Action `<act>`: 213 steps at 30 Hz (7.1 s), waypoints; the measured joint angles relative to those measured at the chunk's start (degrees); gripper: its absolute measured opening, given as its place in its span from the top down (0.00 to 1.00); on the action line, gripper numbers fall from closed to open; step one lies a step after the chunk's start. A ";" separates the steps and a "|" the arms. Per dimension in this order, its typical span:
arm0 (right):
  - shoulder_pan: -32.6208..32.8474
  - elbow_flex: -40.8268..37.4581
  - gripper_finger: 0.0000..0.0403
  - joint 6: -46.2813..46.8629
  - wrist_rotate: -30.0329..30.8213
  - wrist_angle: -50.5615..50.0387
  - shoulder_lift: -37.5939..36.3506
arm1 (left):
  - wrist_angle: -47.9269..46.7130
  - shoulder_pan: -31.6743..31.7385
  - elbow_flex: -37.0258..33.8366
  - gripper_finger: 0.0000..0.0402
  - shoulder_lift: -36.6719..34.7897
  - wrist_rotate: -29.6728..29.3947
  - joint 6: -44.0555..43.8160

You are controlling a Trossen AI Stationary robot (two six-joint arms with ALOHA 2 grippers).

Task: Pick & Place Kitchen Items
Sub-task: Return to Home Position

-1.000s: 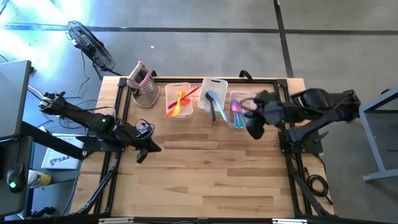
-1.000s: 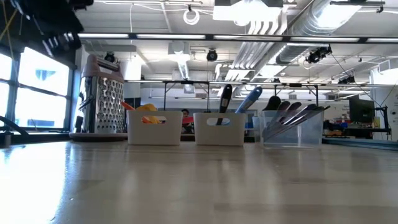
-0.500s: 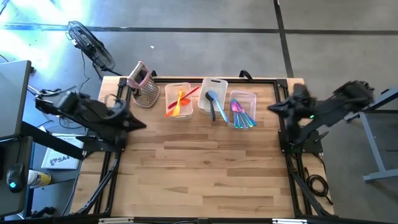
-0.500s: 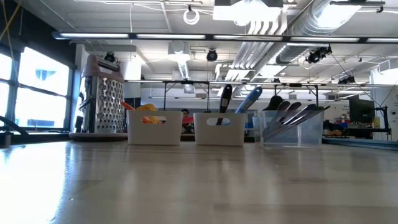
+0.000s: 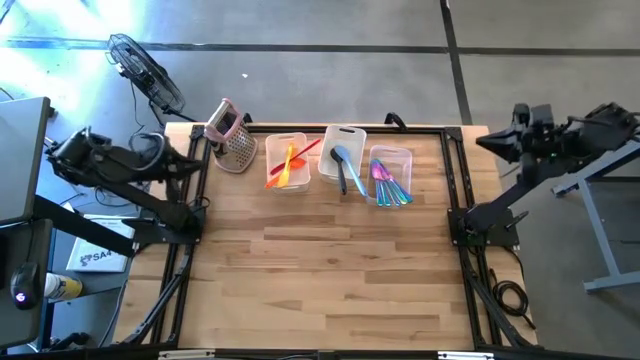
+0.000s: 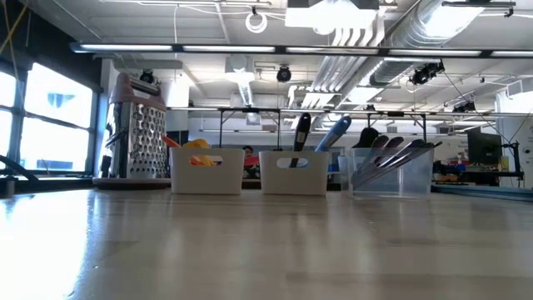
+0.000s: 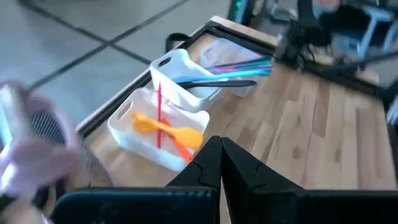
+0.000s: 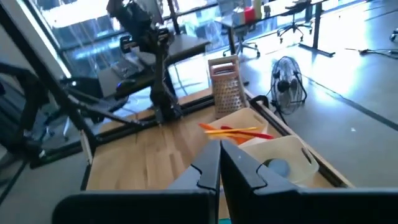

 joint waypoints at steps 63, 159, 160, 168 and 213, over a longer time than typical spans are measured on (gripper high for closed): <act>-3.06 -85.77 0.99 -5.98 -26.28 71.41 -37.50 | 70.05 -0.02 -63.93 1.00 -33.19 22.39 3.13; -39.52 -90.84 0.99 -14.91 -44.09 75.22 -37.39 | 73.20 26.62 -71.84 1.00 -29.87 44.86 17.26; -39.52 -90.84 0.99 -14.91 -44.09 75.22 -37.39 | 73.22 26.62 -71.84 1.00 -29.87 44.84 17.26; -39.52 -90.84 0.99 -14.91 -44.11 75.22 -37.39 | 73.39 26.62 -71.84 1.00 -29.87 44.81 17.26; -39.52 -90.84 0.99 -14.91 -44.13 75.22 -37.39 | 73.72 26.62 -71.81 1.00 -29.87 44.51 17.28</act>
